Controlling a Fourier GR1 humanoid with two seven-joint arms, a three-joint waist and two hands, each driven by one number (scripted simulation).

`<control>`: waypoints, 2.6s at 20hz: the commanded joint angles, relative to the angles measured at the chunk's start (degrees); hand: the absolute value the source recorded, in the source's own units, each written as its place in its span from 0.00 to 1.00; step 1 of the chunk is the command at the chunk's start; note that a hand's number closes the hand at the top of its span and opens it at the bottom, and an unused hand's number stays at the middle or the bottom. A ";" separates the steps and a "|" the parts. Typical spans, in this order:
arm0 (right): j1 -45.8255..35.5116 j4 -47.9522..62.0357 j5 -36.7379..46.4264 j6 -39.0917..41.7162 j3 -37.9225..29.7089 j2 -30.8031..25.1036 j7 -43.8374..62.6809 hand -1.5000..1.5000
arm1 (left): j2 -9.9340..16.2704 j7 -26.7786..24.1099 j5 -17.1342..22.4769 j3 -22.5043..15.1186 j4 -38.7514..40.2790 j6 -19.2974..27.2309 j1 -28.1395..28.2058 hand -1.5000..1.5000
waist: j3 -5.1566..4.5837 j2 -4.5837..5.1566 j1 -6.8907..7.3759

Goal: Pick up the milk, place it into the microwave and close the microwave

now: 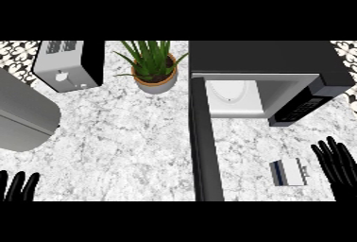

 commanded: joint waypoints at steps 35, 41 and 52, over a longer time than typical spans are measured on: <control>-28.05 68.94 19.10 -12.83 -6.08 -10.61 -39.06 0.00 | 0.38 -1.87 2.45 1.37 -4.15 -5.43 7.92 0.00 | 0.12 0.21 0.95; -28.13 70.54 18.21 0.97 -2.12 -12.07 -40.98 0.00 | 0.23 -3.69 3.89 3.79 -0.72 -5.85 4.88 0.00 | 0.13 0.16 0.67; -27.88 61.47 16.41 -0.90 5.07 -7.85 -44.37 1.00 | -1.42 -0.79 2.16 1.08 -1.89 -3.81 4.22 0.00 | 0.08 -0.01 -0.30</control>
